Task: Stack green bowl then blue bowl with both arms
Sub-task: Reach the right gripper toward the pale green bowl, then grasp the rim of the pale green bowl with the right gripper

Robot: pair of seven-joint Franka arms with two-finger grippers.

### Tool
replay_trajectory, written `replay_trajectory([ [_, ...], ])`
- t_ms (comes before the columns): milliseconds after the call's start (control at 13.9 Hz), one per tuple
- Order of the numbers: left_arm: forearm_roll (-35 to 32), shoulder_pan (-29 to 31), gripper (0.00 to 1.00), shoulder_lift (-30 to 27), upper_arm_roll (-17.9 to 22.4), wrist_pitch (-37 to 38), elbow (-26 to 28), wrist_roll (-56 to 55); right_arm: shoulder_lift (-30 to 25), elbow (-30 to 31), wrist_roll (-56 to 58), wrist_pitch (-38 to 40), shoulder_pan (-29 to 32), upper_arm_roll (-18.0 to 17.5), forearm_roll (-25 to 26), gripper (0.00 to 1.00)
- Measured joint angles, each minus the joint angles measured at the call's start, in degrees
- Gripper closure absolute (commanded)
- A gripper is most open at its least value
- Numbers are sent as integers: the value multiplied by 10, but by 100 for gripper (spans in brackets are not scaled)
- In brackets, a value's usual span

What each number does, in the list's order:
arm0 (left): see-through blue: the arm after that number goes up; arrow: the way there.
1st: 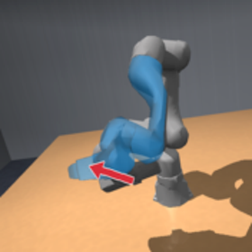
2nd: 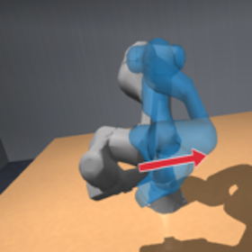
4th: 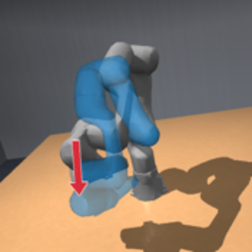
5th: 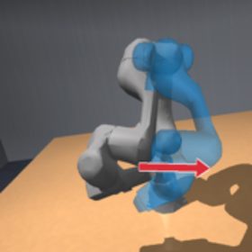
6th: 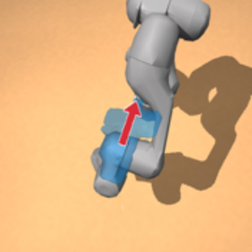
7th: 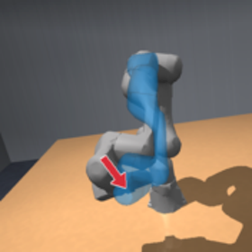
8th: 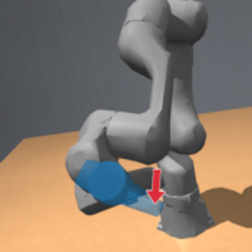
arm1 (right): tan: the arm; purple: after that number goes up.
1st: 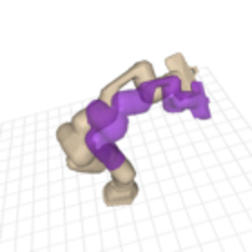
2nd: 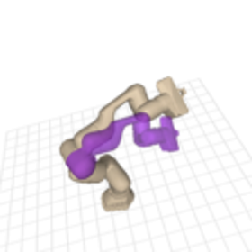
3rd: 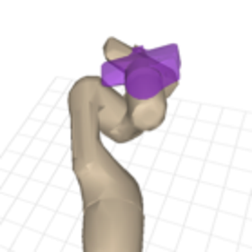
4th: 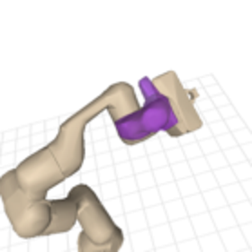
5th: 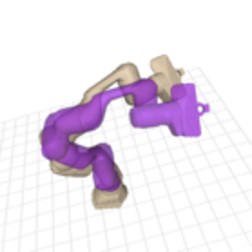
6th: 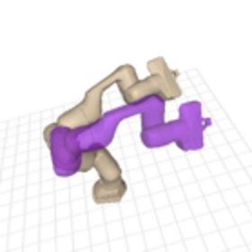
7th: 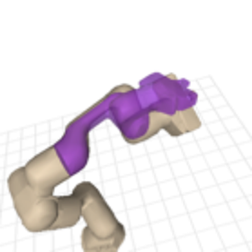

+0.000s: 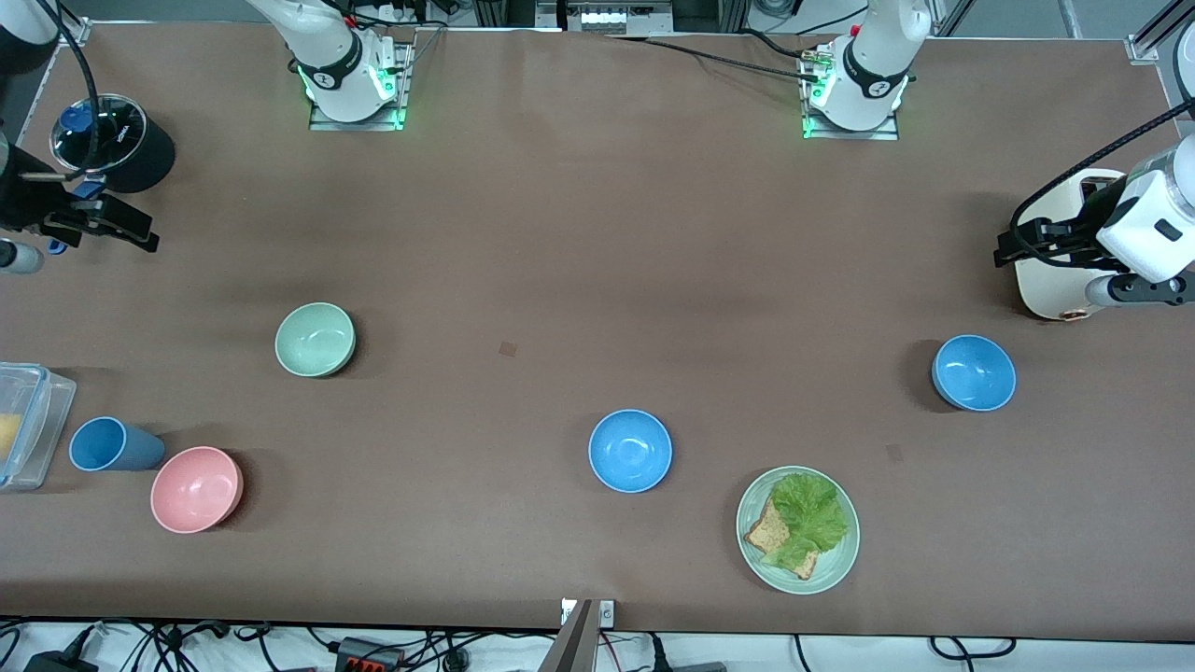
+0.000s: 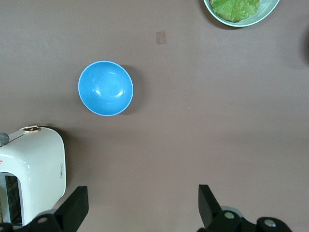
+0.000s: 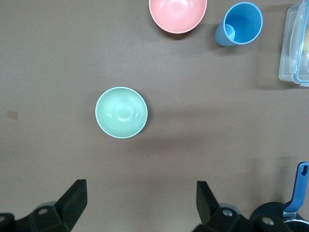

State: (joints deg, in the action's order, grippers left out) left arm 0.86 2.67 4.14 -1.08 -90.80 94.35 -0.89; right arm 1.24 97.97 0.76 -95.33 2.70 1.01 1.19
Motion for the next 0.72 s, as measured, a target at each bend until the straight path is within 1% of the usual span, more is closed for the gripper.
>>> replay_trajectory([
  [144,0,0,0,0,0,0,0,0,35,10,0,-19,0,0,0,0],
  [505,0,0,0,0,0,0,0,0,197,17,0,-125,1,0,0,0],
  [721,0,0,0,1,0,0,-1,0,277,17,0,-172,0,0,0,0],
])
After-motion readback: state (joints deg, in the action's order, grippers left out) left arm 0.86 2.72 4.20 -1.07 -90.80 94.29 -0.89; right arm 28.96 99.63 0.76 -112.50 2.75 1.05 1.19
